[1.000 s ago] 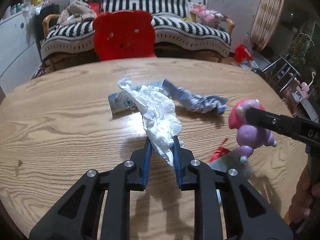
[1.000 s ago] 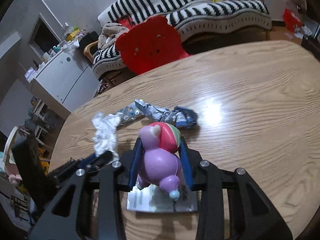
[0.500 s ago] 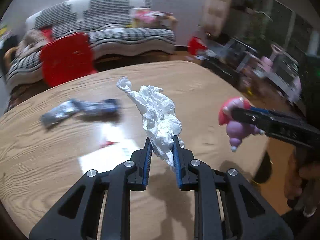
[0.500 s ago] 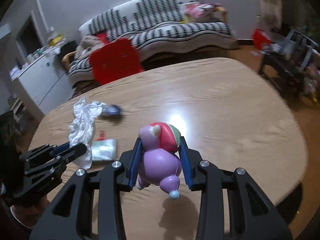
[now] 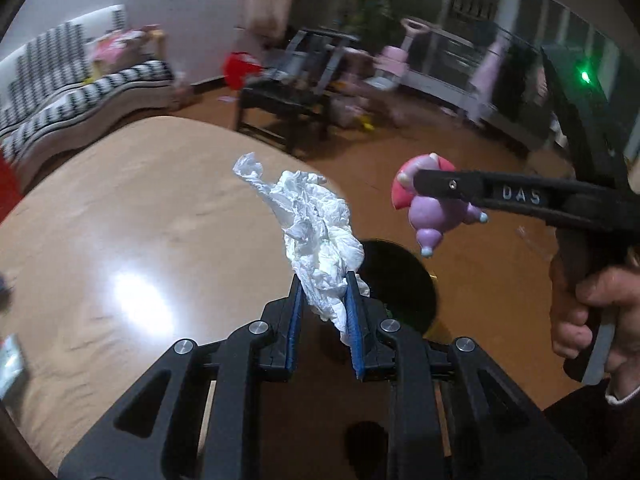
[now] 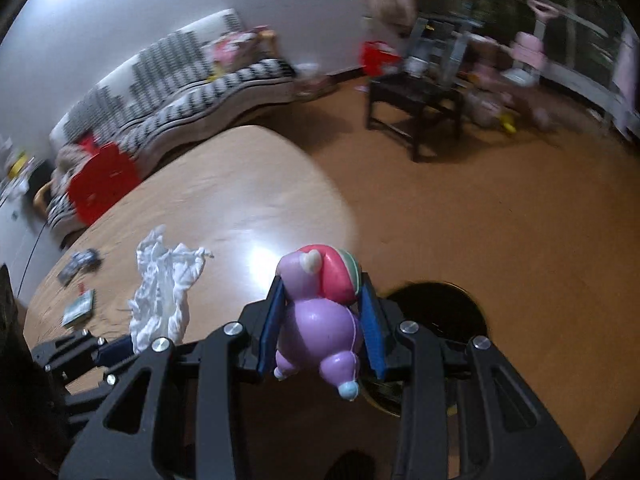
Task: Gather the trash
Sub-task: 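Carry the tissue and toy to the black bin and open both tools over it, then move both tools back over the remaining trash on the table, then grasp the silver pill blister with the left tool while the right tool grasps the crumpled blue-white foil, then carry the blister and foil to the black bin and open both tools over it, then move both tools back over the white cigarette pack on the table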
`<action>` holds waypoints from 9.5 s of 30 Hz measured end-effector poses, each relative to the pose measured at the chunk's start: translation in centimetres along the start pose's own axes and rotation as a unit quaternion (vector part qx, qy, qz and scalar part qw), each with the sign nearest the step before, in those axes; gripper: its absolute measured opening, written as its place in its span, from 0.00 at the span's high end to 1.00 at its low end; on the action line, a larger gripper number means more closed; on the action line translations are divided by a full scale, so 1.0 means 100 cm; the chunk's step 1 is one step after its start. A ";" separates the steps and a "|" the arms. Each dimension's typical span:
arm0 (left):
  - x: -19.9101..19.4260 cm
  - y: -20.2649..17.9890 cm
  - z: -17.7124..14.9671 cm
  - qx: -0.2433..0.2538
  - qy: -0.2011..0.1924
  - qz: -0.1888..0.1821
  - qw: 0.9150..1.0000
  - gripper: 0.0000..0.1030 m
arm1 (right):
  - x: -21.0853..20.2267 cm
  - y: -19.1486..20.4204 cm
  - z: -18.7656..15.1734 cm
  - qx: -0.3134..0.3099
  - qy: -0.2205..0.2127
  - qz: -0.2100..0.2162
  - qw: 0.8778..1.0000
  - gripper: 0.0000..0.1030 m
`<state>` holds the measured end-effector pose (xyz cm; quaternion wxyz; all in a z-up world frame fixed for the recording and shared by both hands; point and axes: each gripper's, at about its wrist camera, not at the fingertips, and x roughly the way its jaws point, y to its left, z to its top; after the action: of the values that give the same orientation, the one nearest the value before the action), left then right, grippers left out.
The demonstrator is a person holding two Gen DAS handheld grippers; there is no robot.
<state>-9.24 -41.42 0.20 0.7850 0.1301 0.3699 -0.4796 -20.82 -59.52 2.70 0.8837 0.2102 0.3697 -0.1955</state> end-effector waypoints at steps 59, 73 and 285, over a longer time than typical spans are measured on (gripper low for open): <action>-0.003 0.023 0.021 -0.039 -0.018 0.024 0.999 0.08 | -0.013 0.026 0.015 -0.001 -0.019 0.014 1.000 0.15; -0.155 0.185 -0.044 -0.119 -0.072 0.174 0.975 0.08 | 0.012 0.260 0.001 -0.141 0.001 0.161 0.977 0.14; -0.174 0.308 -0.128 -0.021 0.015 0.178 0.984 0.09 | 0.079 0.379 -0.047 -0.251 0.094 0.188 0.945 0.23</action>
<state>6.46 -7.24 -1.09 0.8548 0.1846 0.3622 -0.3226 0.65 -26.92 2.47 0.8898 0.0650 0.4419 0.0939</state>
